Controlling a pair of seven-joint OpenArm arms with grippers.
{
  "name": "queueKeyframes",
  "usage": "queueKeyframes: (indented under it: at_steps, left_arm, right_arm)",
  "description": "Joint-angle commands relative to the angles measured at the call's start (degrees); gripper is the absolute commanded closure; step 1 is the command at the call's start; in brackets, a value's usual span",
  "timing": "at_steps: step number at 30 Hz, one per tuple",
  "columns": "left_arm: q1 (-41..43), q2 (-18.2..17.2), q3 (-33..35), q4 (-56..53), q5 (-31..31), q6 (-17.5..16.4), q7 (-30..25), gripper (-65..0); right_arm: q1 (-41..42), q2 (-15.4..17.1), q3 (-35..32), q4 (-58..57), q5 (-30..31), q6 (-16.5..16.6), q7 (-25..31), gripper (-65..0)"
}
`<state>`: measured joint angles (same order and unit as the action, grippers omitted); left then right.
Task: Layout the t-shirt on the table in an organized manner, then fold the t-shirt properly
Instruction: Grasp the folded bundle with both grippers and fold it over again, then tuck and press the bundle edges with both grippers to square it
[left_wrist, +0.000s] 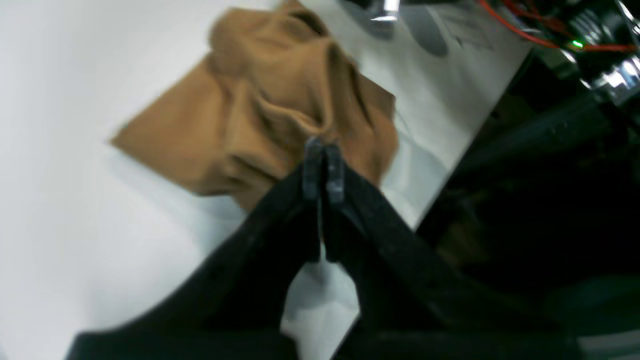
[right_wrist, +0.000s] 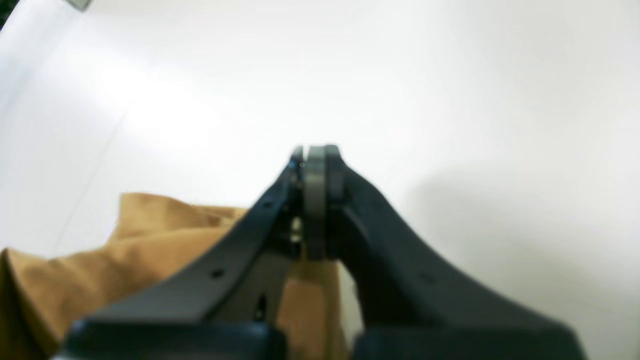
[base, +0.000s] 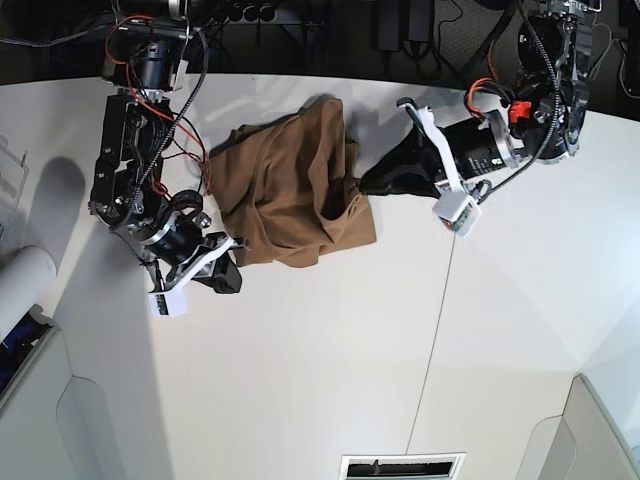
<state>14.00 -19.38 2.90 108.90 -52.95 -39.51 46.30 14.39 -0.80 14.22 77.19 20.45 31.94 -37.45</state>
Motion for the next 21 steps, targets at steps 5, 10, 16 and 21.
queueKeyframes:
  at_steps: [5,10,16,21]
  left_arm:
    - [-0.46,-0.48,-0.59,1.88,-3.85,-0.49,-0.26,0.0]
    - [-0.46,-0.5,-3.26,7.93,-3.82,-0.49,-0.13,0.0]
    - [-0.37,-0.42,-1.38,12.81,-3.76,-0.49,-1.66,0.0]
    - [-2.12,4.37,6.12,8.79,1.38,-0.49,-2.03,0.0]
  right_arm:
    - [2.23,0.15,-1.25,-3.93,0.94,0.46,1.27,0.0]
    - [1.95,0.17,-1.33,-4.44,0.96,0.46,0.94,0.0]
    - [2.1,0.15,-1.33,-4.44,1.6,0.44,1.05,0.0]
    - [1.97,0.15,-1.33,-4.44,1.55,0.44,0.22,0.0]
